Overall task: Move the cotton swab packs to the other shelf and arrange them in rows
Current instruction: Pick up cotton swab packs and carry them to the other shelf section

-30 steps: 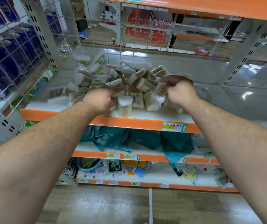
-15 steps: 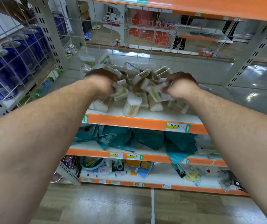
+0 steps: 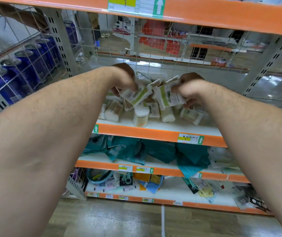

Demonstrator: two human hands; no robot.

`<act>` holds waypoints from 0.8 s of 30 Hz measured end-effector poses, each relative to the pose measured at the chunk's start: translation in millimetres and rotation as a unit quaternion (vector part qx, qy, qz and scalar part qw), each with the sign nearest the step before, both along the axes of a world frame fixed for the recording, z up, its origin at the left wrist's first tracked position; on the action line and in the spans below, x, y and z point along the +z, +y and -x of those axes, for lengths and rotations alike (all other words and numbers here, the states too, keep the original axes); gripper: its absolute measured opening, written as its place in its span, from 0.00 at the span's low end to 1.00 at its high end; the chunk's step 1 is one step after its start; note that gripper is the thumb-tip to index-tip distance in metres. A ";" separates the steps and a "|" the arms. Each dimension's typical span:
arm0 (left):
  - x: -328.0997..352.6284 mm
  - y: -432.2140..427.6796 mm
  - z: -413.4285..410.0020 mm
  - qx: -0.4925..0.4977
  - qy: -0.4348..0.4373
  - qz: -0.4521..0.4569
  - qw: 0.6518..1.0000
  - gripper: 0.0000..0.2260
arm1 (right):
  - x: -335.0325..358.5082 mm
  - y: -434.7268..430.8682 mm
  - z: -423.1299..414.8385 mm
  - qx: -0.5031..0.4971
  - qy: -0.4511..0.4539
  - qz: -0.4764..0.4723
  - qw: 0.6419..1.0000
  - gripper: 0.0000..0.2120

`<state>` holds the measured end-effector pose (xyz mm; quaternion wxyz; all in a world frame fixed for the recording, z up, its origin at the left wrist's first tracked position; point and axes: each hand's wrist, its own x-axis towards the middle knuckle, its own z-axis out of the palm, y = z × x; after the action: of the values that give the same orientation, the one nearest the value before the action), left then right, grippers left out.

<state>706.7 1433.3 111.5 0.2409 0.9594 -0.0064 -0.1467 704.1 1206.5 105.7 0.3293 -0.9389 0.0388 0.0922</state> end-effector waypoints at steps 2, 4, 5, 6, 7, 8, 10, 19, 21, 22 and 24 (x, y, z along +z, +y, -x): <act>1.5 -0.8 1.8 0.008 0.016 0.019 1.000 0.08 | 0.7 -0.5 -0.2 -0.002 0.005 -0.031 1.000 0.10; 3.6 -0.4 4.0 0.014 0.029 0.040 0.999 0.09 | 0.9 -1.7 -0.4 -0.001 0.011 -0.061 0.998 0.10; 4.6 -0.1 5.2 0.016 0.031 0.049 0.998 0.10 | 0.7 -2.1 -0.4 -0.003 0.012 -0.073 0.997 0.10; 5.6 0.3 6.6 0.019 0.028 0.056 0.998 0.11 | 0.7 -2.5 -0.4 -0.007 0.011 -0.081 0.997 0.11; 6.3 0.9 7.4 0.021 0.025 0.061 0.998 0.13 | 0.5 -2.6 -0.5 -0.011 0.009 -0.089 0.996 0.11; 6.8 1.7 8.3 0.022 0.022 0.066 0.997 0.14 | 0.4 -2.8 -0.8 -0.014 0.006 -0.099 0.995 0.12; 7.5 3.5 9.2 0.025 0.025 0.074 0.997 0.16 | 0.6 -3.0 -1.0 -0.016 0.004 -0.117 0.993 0.14; 5.1 8.9 9.3 0.000 0.043 0.059 0.997 0.11 | 4.3 -0.5 4.4 0.023 0.020 -0.113 0.993 0.10; 5.6 9.3 9.6 -0.020 0.058 0.051 0.997 0.10 | 6.2 0.9 5.3 0.038 0.038 -0.103 0.993 0.09; 6.0 9.2 10.0 -0.025 0.062 0.052 0.996 0.08 | 6.8 1.3 5.4 0.041 0.044 -0.098 0.993 0.09; 5.9 8.6 9.9 -0.026 0.063 0.065 0.996 0.06 | 7.6 2.1 5.6 0.046 0.056 -0.091 0.993 0.08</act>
<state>696.8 1441.9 117.4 0.2985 0.9301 -0.0255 -0.2125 698.5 1208.6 113.3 0.4057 -0.8994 0.0051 0.1629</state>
